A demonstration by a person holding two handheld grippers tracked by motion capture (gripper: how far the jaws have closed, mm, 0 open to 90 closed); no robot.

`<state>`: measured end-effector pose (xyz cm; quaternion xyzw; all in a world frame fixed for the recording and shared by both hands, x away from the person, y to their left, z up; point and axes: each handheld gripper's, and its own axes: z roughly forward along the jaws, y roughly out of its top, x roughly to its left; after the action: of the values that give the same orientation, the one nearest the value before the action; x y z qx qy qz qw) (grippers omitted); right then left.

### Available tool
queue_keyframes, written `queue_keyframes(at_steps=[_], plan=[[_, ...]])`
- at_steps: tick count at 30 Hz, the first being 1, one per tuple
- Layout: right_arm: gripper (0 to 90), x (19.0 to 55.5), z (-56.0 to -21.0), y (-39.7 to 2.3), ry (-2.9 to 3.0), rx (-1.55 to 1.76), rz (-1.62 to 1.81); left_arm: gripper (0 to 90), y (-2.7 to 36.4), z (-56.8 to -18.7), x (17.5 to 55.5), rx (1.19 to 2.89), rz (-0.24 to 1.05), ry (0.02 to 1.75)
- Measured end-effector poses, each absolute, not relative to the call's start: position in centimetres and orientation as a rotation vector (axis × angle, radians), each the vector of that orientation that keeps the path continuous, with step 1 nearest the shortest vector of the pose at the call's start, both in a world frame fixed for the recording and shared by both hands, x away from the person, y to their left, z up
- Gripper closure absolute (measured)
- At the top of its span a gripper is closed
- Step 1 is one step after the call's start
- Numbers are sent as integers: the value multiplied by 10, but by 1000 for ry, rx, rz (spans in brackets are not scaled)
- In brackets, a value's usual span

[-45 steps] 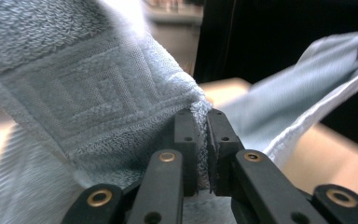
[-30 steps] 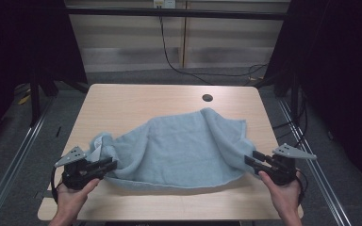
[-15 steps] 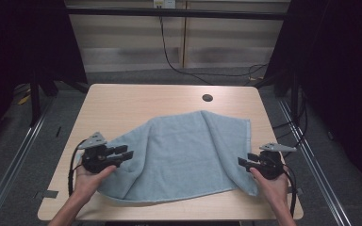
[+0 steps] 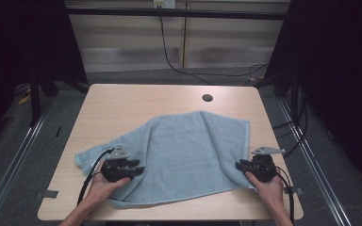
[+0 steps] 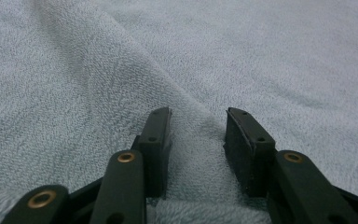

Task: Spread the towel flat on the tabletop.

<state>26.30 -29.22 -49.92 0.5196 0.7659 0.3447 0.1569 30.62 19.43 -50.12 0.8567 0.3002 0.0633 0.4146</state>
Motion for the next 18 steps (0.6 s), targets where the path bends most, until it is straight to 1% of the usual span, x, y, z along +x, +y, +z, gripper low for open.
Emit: queue_keyframes(at_steps=[1, 5, 12, 15, 16, 17, 18], plan=[[828, 264, -499, -292, 2198, 1464, 969, 614, 197, -501, 305, 2153, 153, 759], [863, 268, -496, -303, 2160, 1503, 957, 618, 206, -501, 301, 2146, 151, 775], [870, 282, -477, -333, 2021, 1533, 983, 618, 216, -500, 293, 2133, 136, 803], [816, 290, -470, -344, 1954, 1544, 950, 617, 220, -500, 290, 2128, 112, 812], [771, 291, -469, -347, 1932, 1555, 964, 616, 221, -499, 289, 2134, 105, 811], [705, 290, -468, -348, 1913, 1561, 1012, 614, 222, -499, 288, 2133, 102, 810], [680, 289, -466, -348, 1908, 1561, 1055, 610, 223, -499, 286, 2128, 95, 813]])
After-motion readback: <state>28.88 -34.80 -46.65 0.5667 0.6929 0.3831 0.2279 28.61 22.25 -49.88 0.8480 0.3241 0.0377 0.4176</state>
